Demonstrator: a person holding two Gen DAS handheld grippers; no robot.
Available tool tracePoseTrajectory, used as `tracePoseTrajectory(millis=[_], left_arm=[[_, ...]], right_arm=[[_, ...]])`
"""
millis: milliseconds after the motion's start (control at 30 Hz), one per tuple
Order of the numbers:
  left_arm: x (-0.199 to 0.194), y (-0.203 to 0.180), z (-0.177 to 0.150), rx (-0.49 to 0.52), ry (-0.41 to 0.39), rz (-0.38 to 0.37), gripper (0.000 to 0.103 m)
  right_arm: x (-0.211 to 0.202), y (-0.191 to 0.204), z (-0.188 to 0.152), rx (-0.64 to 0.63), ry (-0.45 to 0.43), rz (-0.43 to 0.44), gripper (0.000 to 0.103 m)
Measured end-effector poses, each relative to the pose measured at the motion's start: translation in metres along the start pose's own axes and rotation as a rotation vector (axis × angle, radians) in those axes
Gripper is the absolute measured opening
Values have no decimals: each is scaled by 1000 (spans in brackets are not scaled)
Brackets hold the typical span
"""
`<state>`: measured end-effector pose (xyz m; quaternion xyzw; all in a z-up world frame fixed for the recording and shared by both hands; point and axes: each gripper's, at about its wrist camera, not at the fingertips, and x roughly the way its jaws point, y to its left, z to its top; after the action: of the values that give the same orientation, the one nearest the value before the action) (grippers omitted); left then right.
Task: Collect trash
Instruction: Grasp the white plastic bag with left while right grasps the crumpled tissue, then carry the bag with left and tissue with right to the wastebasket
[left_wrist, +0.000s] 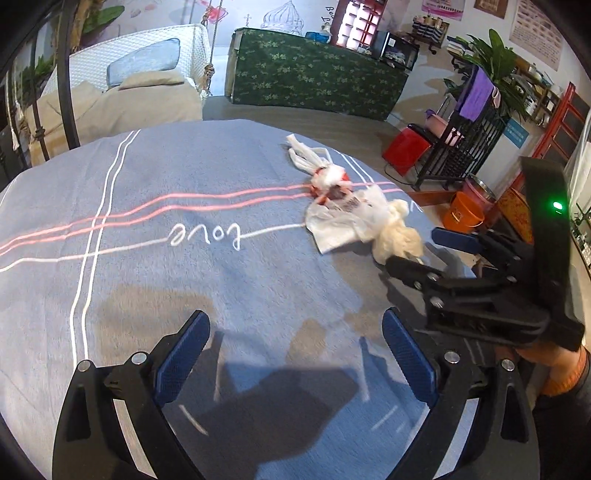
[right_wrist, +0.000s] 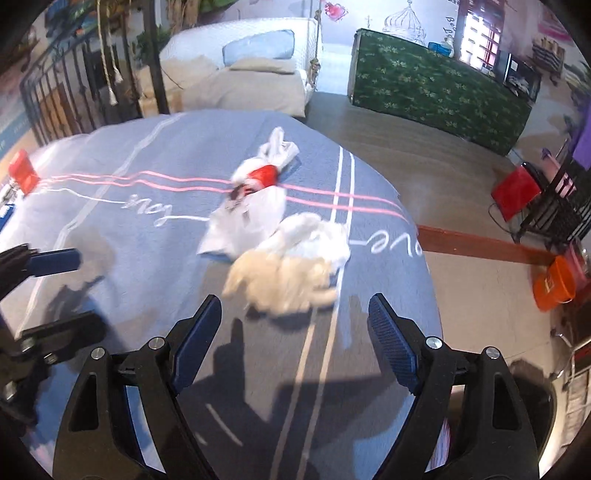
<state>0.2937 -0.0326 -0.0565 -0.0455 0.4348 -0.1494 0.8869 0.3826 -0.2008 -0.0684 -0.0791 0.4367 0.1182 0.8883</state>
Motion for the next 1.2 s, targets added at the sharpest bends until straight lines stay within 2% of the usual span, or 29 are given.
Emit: tracePoseTrajectory(millis=[67, 133, 233, 533, 633, 700, 833, 900, 1000, 1067, 1133, 1200], left_arm=[[3, 1, 5, 3, -4, -1, 93], [7, 3, 11, 2, -5, -5, 93], [15, 1, 20, -2, -3, -22, 93], [50, -32, 47, 59, 11, -89, 93], [62, -41, 55, 58, 36, -88, 93], [75, -48, 60, 75, 54, -50, 92], [91, -48, 59, 85, 85, 5, 83], [90, -51, 55, 105, 74, 50, 79], [86, -50, 56, 113, 58, 94, 61], [81, -44, 57, 103, 43, 101, 38], [77, -40, 58, 97, 36, 92, 23], [71, -36, 55, 92, 30, 79, 18]], right_arm=[[10, -3, 5, 2, 20, 19, 67], [16, -1, 6, -18, 32, 25, 41], [13, -3, 1, -18, 27, 18, 32], [-26, -31, -27, 90, -56, -28, 28], [-37, -42, -36, 137, -66, -56, 28], [-44, -47, -42, 169, -81, -65, 28], [-56, -53, -53, 208, -91, -73, 28], [-59, -53, -58, 218, -92, -78, 28], [-63, -58, -65, 254, -97, -76, 28], [-66, -62, -70, 282, -102, -75, 28], [-68, -63, -74, 306, -102, -76, 28], [-71, -64, -78, 315, -106, -74, 28]])
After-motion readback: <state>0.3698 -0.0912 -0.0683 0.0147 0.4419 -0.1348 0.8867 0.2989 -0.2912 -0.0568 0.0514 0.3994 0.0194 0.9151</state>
